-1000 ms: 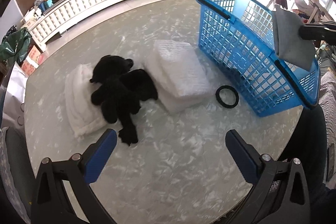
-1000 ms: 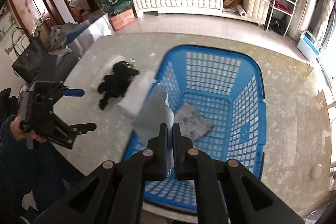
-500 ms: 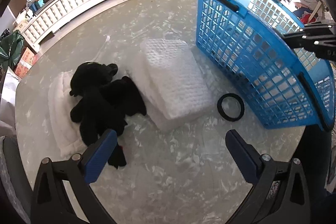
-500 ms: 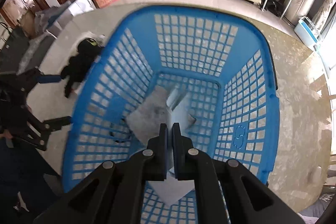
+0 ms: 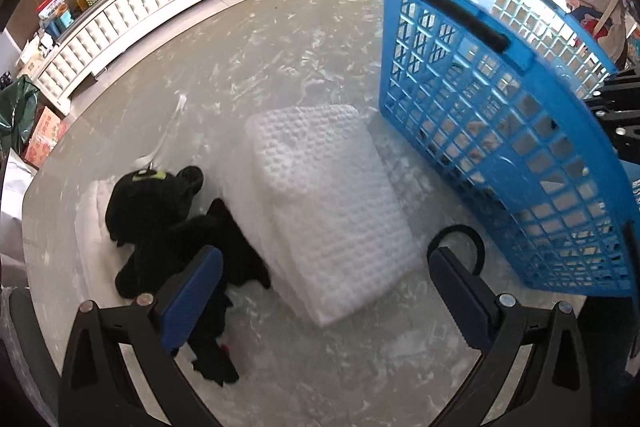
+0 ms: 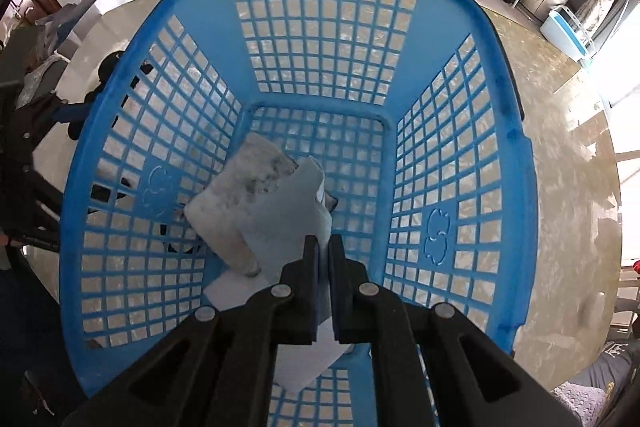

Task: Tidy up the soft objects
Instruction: 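Drop blue cloth into basket with right tool while left tool reaches white quilted pad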

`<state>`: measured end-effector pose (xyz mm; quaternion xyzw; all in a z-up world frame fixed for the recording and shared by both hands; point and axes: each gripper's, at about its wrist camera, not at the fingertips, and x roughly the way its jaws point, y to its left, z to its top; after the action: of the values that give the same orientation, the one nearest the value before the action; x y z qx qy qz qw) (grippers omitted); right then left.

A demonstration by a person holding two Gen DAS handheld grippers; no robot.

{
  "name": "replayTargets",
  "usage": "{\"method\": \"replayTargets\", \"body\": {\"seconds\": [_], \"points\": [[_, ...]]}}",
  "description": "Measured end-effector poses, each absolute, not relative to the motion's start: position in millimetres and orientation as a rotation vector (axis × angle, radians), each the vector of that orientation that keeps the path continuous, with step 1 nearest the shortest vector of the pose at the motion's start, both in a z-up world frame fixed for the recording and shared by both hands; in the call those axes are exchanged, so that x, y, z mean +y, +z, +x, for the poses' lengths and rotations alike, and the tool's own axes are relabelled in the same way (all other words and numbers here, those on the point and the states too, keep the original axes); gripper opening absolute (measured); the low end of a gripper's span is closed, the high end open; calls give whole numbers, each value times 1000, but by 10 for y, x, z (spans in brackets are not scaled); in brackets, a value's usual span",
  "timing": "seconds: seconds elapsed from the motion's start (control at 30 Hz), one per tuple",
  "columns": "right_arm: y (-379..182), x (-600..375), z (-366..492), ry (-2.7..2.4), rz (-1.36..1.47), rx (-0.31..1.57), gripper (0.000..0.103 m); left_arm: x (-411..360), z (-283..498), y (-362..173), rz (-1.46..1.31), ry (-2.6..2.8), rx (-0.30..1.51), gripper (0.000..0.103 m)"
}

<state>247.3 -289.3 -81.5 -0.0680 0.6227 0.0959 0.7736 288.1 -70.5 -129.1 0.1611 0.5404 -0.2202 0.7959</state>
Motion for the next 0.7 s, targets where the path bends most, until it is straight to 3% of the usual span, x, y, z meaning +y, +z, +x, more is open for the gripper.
{"method": "replayTargets", "body": {"seconds": [0.07,0.13,0.2,0.27,0.4,0.53,0.67,0.7], "points": [[-805,-2912,2470,209,-137,1344,10,-724,2945,-1343,341,-478,1169,103],[-772,-2907,2447,209,-135,1329,25,-738,2995,-1400,331,-487,1177,103],[-723,-2886,2406,217,-131,1306,65,-753,3037,-1458,329,-491,1183,103],[-646,-2851,2325,215,-151,1273,74,-779,3101,-1537,325,-492,1194,103],[-500,-2807,2211,176,-206,1203,88,-781,3211,-1674,275,-524,1232,100],[-360,-2875,2145,147,-190,1158,92,-779,3258,-1734,263,-529,1230,93],[-337,-3053,2070,77,-183,1125,96,-764,3237,-1725,283,-543,1207,74],[-335,-3096,2052,76,-167,1127,96,-751,3193,-1706,281,-548,1206,65]]}}
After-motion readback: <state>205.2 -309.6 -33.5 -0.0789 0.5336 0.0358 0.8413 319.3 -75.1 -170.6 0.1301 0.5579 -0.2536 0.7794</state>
